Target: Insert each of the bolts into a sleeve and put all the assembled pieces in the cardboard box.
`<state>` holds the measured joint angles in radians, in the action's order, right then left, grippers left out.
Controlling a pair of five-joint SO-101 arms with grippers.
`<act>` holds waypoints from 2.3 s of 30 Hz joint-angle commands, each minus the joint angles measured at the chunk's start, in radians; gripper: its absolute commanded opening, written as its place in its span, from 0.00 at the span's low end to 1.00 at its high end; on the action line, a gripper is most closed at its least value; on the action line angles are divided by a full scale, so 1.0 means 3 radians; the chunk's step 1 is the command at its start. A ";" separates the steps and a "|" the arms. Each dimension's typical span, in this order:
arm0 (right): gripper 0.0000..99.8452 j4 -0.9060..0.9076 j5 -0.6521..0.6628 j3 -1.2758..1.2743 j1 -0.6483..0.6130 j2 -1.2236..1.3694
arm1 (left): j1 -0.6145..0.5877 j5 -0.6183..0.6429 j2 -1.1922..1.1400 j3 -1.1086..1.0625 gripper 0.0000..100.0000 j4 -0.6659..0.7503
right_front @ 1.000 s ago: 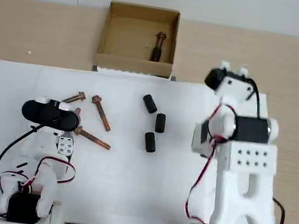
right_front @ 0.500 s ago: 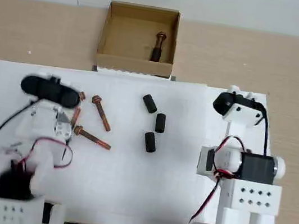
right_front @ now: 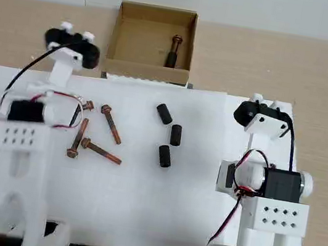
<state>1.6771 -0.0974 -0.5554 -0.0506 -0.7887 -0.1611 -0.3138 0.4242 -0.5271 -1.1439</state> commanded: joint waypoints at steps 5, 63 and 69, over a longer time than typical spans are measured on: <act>0.00 -0.0043 0.0020 0.0010 0.0028 -0.0074 | -0.0005 -0.0629 -0.0921 0.0882 0.01 -0.0327; 0.00 -0.0038 0.0010 0.0010 0.0013 -0.0074 | -0.0031 -0.1877 -0.3191 0.3654 0.11 -0.2030; 0.00 -0.0038 0.0010 0.0010 0.0013 -0.0074 | 0.0010 -0.1882 -0.3191 0.3363 0.11 -0.2030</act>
<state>1.6771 -0.0974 -0.5554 -0.0491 -0.7887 -0.1734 -0.8692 -0.5424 0.5010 -1.7269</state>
